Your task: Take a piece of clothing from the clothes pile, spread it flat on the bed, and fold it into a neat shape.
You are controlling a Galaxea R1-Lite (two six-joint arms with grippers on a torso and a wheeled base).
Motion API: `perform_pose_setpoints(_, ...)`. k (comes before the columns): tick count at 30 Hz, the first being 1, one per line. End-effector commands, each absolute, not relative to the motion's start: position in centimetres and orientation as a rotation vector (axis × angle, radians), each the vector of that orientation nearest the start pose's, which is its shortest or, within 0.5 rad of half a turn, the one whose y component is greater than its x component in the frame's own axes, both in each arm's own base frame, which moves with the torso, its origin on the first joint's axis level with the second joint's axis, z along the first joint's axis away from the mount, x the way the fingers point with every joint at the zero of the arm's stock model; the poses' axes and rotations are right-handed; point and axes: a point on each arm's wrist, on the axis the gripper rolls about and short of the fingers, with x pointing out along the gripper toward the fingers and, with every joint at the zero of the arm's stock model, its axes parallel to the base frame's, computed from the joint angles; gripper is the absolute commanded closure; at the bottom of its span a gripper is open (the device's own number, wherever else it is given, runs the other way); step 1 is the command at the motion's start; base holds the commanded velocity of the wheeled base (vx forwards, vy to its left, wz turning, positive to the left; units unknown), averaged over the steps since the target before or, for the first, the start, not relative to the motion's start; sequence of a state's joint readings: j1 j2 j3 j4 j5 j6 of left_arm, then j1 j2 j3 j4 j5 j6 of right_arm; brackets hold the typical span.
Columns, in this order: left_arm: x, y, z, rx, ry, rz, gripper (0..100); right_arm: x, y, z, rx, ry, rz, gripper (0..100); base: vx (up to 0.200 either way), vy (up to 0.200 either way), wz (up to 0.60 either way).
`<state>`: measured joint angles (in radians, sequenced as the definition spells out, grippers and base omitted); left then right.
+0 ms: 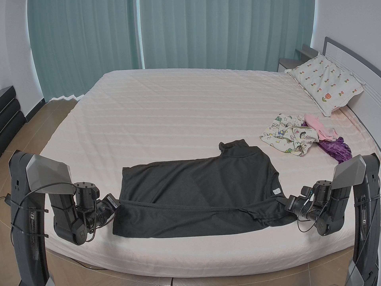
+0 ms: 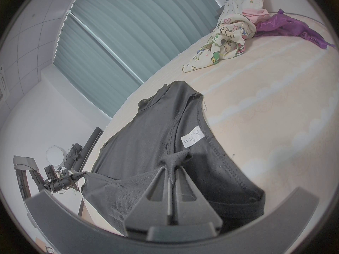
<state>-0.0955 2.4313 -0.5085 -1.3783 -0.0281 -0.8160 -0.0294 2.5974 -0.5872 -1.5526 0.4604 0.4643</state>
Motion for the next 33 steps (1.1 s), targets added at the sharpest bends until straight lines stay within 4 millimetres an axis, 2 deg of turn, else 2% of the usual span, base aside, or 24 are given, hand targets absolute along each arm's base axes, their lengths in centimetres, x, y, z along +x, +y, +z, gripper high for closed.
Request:
perform_pose_setpoints(1,32.4,-3.1,-4.9,-0.775,0.565,0.114,100,34.9,-0.1,-7.2,0.551,0.488,0.317,100,0.000,0.000,0.00)
perform_pose_setpoints(10,32.4,-3.1,-5.0,-0.766,0.567,0.116,100,36.8,0.3,-6.5,0.583,0.405,0.238,100,0.000,0.000,0.00)
perform_pose_setpoints(22,32.3,-2.8,-5.6,-0.721,0.563,0.174,100,37.2,1.4,-6.5,0.574,0.395,0.253,100,0.000,0.000,0.00)
perform_pose_setpoints(25,32.2,-2.9,-6.1,-0.702,0.570,0.183,100,38.1,1.5,-6.5,0.570,0.365,0.254,100,0.000,0.000,0.00)
perform_pose_setpoints(29,32.1,-2.8,-6.5,-0.665,0.580,0.185,100,38.7,2.5,-7.0,0.558,0.352,0.259,100,0.000,0.000,0.00)
perform_pose_setpoints(33,32.2,-2.8,-6.5,-0.663,0.577,0.190,100,38.6,3.1,-7.5,0.556,0.367,0.266,100,0.000,0.000,0.00)
